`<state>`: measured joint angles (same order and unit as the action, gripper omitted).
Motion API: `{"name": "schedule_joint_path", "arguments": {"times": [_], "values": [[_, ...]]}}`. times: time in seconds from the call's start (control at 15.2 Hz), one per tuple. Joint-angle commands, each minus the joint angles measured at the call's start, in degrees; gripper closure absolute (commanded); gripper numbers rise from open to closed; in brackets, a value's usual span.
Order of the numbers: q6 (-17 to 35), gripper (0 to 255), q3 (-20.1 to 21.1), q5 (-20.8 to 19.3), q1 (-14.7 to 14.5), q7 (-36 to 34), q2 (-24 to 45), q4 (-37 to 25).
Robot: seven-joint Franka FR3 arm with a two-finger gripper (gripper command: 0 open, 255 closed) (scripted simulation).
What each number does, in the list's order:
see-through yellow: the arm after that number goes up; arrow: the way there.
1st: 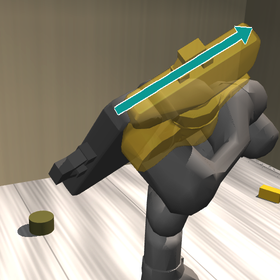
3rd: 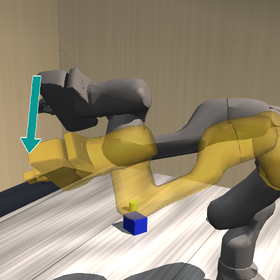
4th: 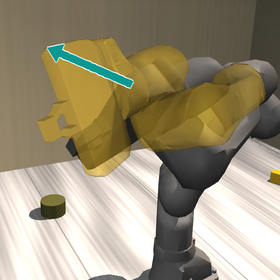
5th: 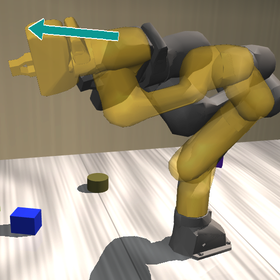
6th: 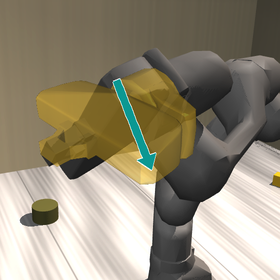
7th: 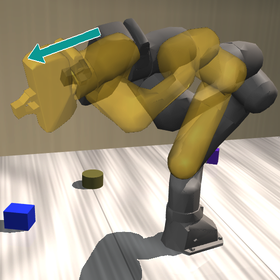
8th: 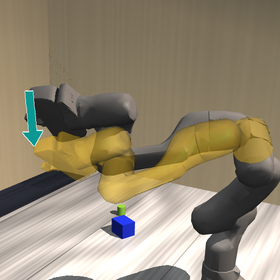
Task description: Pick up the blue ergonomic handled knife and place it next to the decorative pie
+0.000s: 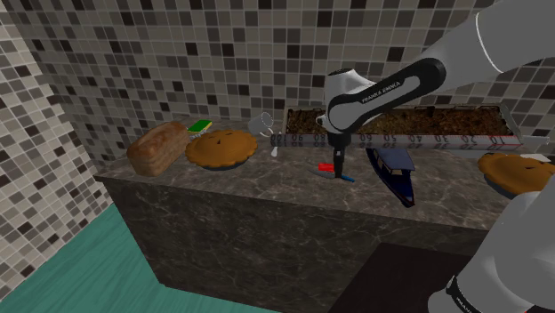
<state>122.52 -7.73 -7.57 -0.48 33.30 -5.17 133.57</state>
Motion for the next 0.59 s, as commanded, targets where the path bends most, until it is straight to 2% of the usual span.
{"name": "schedule_joint_path", "arguments": {"times": [0.0,0.4,0.53], "values": [[2.1,0,-0.1,-0.2,0.0,0.9,2.2,-0.4],[7.4,0,-0.4,-0.3,0.3,0.9,5.0,2.1],[7.4,0,-0.4,-0.3,0.3,0.9,5.0,2.1]]}}
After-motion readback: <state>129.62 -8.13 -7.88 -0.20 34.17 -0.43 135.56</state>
